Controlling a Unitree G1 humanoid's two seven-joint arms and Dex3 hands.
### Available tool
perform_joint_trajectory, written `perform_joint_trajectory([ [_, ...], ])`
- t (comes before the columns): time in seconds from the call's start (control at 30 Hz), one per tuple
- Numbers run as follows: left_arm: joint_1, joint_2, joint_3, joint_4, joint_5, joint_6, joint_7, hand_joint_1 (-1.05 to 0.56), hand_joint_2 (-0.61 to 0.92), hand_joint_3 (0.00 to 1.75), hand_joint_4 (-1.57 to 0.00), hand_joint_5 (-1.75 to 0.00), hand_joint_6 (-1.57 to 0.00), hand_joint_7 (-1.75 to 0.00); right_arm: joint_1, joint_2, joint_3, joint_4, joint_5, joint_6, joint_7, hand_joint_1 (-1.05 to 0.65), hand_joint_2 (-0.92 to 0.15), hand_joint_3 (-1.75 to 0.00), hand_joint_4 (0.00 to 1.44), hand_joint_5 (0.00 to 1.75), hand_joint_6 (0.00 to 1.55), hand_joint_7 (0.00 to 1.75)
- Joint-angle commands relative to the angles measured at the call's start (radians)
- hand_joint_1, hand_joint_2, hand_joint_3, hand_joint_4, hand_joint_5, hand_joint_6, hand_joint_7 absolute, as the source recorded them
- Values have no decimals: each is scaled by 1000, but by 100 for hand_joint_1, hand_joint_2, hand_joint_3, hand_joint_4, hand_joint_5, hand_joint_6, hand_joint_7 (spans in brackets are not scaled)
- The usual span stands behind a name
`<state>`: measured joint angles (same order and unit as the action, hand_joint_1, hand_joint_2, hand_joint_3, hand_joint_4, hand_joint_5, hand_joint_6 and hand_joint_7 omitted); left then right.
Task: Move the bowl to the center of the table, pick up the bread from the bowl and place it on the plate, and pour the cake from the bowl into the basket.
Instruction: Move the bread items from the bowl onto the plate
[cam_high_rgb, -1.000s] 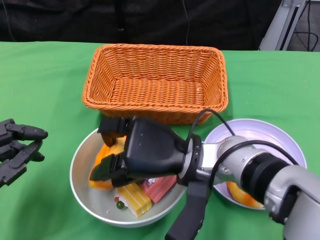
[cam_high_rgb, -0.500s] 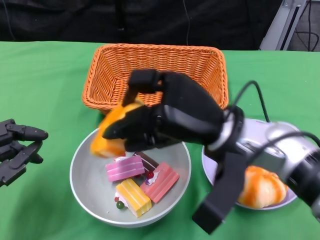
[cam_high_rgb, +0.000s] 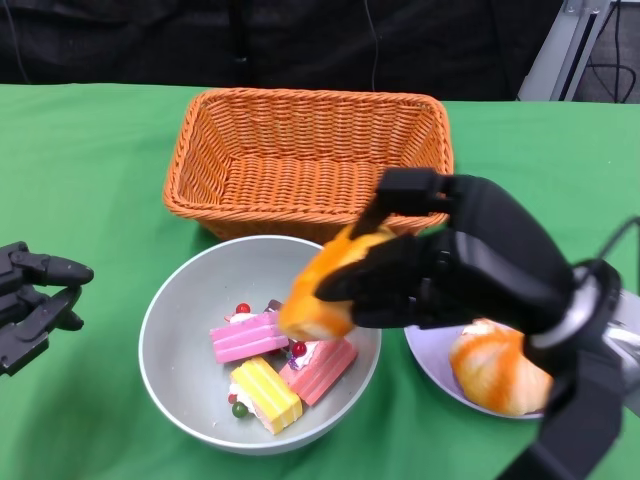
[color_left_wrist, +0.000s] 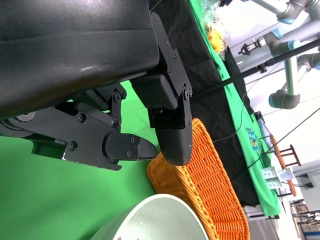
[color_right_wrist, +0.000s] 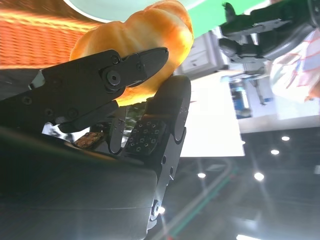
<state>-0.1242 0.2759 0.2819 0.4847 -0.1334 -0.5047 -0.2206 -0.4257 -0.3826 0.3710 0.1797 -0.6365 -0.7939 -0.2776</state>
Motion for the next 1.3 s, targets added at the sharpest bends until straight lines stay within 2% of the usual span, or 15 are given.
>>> perform_joint_trajectory([
  [0.03,-12,31,3,30,7,-24,-5,-8,91,28,-83,-124,-97,-74,62,-29,-66,-35,18,0,5,-10,-83,-1,93,83,124,13],
  [0.23,-29,41,12,69,-10,-37,-20,-8,90,30,-84,-124,-97,-73,168,-44,-158,-36,-19,28,-26,-8,-84,-1,98,77,125,14],
  [0.57,-42,58,17,113,-10,-59,-22,-8,90,30,-83,-125,-96,-74,183,-53,-226,117,-96,45,-161,-8,-85,-1,98,74,123,13],
  [0.9,-41,61,19,119,-7,-57,-18,-8,89,28,-82,-123,-96,-72,134,-54,-202,315,-142,88,-286,-5,-84,0,100,71,122,11],
  [1.07,-40,61,20,120,-21,-59,-39,-8,90,28,-81,-123,-96,-71,62,-31,-156,492,-173,121,-363,-6,-84,0,99,70,121,10],
  [1.3,-33,60,18,111,-8,-59,-30,-8,91,26,-80,-122,-96,-70,-8,6,-86,624,-180,186,-438,-9,-80,0,100,70,120,8],
])
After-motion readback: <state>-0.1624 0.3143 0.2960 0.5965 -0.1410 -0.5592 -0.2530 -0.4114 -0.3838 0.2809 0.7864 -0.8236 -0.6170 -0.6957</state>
